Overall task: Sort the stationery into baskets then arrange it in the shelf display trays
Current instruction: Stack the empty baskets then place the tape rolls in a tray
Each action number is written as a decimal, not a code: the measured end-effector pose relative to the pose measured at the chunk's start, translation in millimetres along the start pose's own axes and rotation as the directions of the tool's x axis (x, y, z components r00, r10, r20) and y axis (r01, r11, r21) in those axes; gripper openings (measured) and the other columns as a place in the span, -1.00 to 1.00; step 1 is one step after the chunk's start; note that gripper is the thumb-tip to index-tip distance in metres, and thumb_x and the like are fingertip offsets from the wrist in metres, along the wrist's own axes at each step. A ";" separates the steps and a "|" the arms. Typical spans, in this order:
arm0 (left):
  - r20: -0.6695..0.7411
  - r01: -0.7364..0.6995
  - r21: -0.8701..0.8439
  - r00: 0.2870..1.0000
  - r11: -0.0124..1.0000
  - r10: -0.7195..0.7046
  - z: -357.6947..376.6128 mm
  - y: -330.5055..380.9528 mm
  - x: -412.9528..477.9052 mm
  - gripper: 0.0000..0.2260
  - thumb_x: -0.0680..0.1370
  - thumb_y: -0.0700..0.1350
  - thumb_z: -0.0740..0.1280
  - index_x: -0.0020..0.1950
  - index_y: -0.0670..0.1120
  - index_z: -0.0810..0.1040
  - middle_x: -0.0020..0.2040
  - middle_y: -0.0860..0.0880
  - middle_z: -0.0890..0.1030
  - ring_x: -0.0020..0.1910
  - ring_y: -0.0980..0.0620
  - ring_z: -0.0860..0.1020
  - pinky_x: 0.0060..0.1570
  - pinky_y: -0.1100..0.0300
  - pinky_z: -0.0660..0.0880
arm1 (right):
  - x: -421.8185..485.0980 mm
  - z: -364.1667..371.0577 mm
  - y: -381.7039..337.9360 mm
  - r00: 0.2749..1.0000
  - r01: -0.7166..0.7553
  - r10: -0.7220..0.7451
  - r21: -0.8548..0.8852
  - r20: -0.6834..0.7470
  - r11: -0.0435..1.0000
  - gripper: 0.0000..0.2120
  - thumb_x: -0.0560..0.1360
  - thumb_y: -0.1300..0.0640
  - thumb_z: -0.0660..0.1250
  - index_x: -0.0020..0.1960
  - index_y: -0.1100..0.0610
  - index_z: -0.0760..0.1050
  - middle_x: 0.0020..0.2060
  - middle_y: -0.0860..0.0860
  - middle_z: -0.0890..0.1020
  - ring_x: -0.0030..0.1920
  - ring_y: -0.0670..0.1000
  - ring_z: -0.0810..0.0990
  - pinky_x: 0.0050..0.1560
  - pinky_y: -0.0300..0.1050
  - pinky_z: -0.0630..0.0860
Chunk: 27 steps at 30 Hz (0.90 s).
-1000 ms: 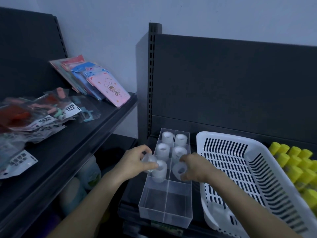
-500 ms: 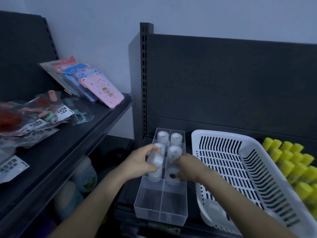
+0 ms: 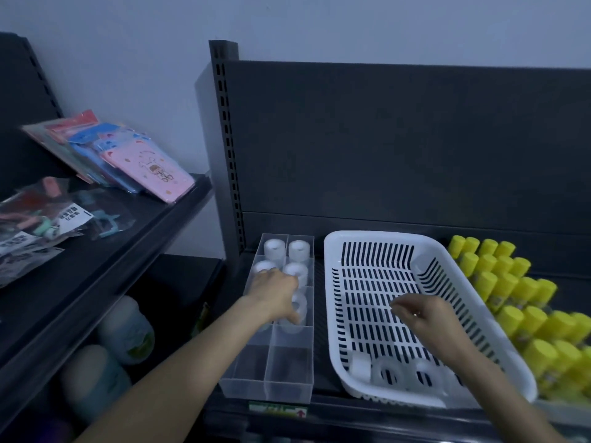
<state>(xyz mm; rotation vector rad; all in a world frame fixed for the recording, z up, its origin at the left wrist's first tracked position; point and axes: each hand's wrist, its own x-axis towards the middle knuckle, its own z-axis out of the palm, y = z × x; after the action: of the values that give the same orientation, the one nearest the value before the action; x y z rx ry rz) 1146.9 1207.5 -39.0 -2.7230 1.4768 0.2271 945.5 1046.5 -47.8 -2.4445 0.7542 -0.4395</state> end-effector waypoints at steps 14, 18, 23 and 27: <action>-0.080 -0.316 -0.162 0.948 0.935 0.307 -25.2 73.5 -25.4 -0.59 0.49 0.10 0.33 0.31 0.00 0.47 0.23 0.02 0.53 0.22 0.03 0.46 0.20 0.09 0.43 | -10.4 -12.2 17.5 0.852 -0.002 0.154 -0.291 0.501 0.957 -0.51 0.46 0.01 0.38 0.35 0.09 0.41 0.28 0.00 0.51 0.25 0.00 0.49 0.26 -0.15 0.41; 0.295 -0.453 0.060 0.860 0.890 0.418 -12.0 113.2 -17.4 -0.53 0.40 0.14 0.41 0.25 0.01 0.48 -0.02 0.00 0.58 -0.06 0.01 0.52 -0.14 0.11 0.46 | -8.5 0.7 10.4 0.788 0.074 0.131 -0.303 0.602 0.950 -0.45 0.38 0.00 0.45 0.32 0.07 0.43 0.25 0.01 0.51 0.22 0.04 0.49 0.23 -0.09 0.42; 0.398 -0.365 0.028 0.858 0.930 0.325 4.7 109.5 0.0 -0.69 0.35 0.04 0.48 -0.06 -0.12 0.54 -0.26 -0.01 0.44 -0.33 0.04 0.39 -0.44 0.21 0.29 | -7.1 14.2 17.0 0.795 0.131 0.068 -0.280 0.602 0.951 -0.54 0.33 0.03 0.46 0.21 0.05 0.50 0.13 0.00 0.58 0.10 0.04 0.52 0.14 -0.06 0.47; 0.213 -0.252 -0.193 0.933 0.948 0.291 4.8 107.0 4.6 -0.76 0.39 -0.09 0.42 -0.04 -0.11 0.44 -0.18 -0.01 0.44 -0.24 0.03 0.42 -0.37 0.21 0.34 | -2.1 3.7 30.9 0.906 0.027 0.096 -0.284 0.411 0.959 -0.52 0.37 -0.01 0.43 0.25 0.08 0.45 0.11 0.01 0.56 0.10 0.04 0.53 0.07 -0.10 0.46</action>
<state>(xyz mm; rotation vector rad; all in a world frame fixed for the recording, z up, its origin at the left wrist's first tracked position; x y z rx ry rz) 1059.4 1145.6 -40.3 -2.4789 1.8280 0.6883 932.6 1027.7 -69.0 -2.6488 0.7055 0.2326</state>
